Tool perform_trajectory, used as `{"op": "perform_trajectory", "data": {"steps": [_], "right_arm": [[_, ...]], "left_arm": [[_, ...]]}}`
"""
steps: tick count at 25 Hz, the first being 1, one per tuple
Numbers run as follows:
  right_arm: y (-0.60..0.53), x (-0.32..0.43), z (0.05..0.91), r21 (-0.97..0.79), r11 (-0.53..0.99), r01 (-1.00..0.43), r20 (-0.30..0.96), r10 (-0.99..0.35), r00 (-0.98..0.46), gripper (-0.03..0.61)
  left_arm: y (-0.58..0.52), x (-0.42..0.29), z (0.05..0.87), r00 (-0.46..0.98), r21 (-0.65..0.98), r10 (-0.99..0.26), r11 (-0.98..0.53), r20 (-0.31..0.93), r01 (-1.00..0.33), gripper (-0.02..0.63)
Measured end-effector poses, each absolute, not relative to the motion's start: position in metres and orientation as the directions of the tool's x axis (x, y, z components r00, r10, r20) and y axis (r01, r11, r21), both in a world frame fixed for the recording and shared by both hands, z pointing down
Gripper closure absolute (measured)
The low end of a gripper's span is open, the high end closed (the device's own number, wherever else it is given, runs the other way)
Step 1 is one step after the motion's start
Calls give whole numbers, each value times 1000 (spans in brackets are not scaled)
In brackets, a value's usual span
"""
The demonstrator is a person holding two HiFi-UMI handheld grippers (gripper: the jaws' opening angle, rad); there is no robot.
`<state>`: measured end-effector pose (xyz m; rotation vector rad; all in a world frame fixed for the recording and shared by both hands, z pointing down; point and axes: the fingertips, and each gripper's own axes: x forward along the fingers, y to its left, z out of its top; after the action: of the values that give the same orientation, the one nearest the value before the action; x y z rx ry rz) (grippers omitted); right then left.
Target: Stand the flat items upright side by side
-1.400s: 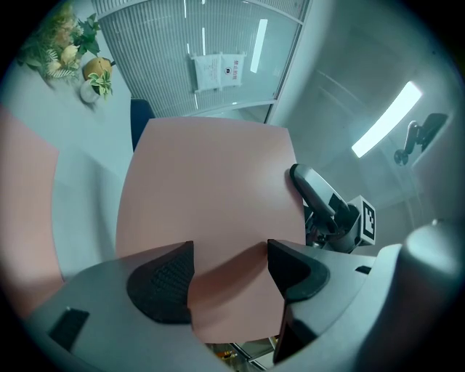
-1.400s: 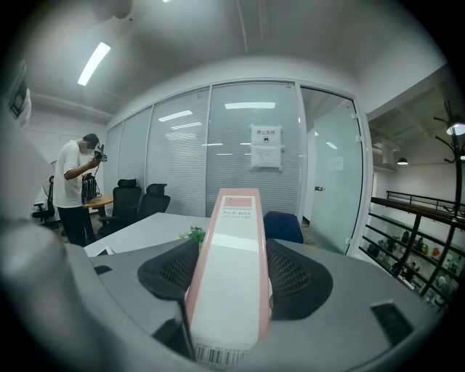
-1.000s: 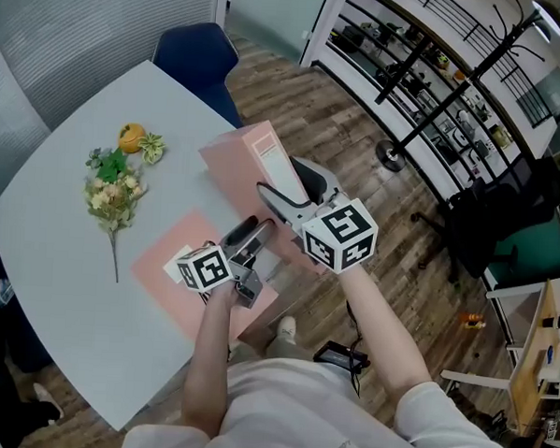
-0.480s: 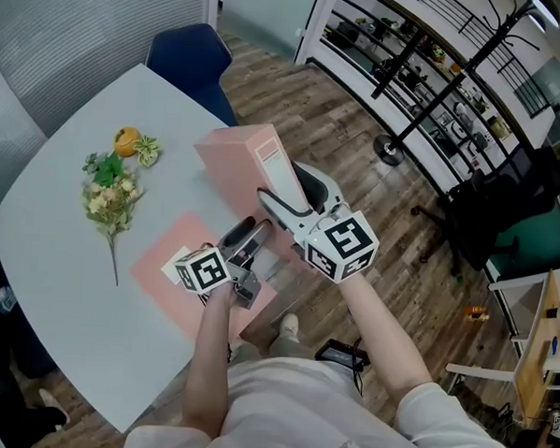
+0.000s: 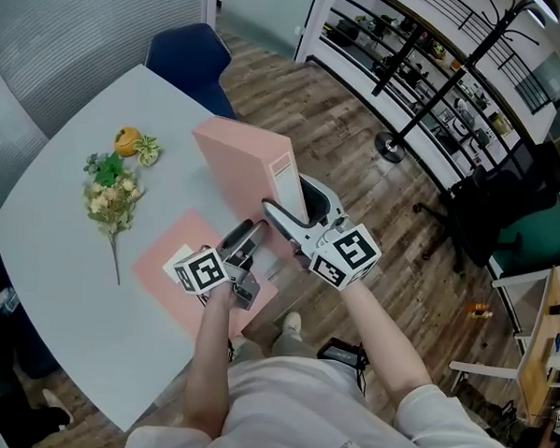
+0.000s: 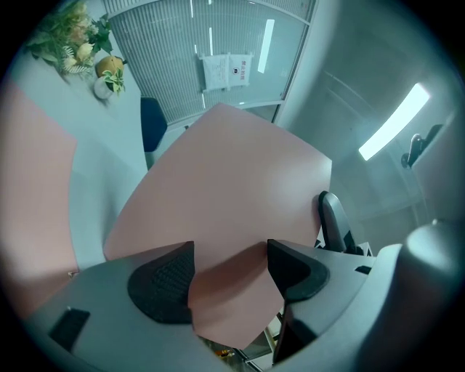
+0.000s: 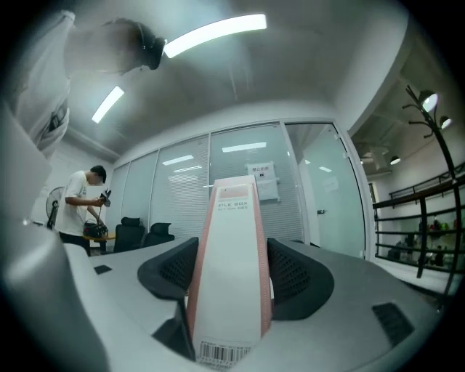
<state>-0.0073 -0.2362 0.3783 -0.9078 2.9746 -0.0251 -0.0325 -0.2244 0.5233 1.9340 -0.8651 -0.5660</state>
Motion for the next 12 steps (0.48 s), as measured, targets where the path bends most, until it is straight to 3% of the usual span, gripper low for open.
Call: {"op": "perform_trajectory", "data": {"steps": [12], "right_arm": [[-226, 5, 398, -90, 856, -510, 37, -508, -860, 270]], "left_arm": [[-216, -28, 533, 657, 879, -754, -320, -10, -353, 298]]}}
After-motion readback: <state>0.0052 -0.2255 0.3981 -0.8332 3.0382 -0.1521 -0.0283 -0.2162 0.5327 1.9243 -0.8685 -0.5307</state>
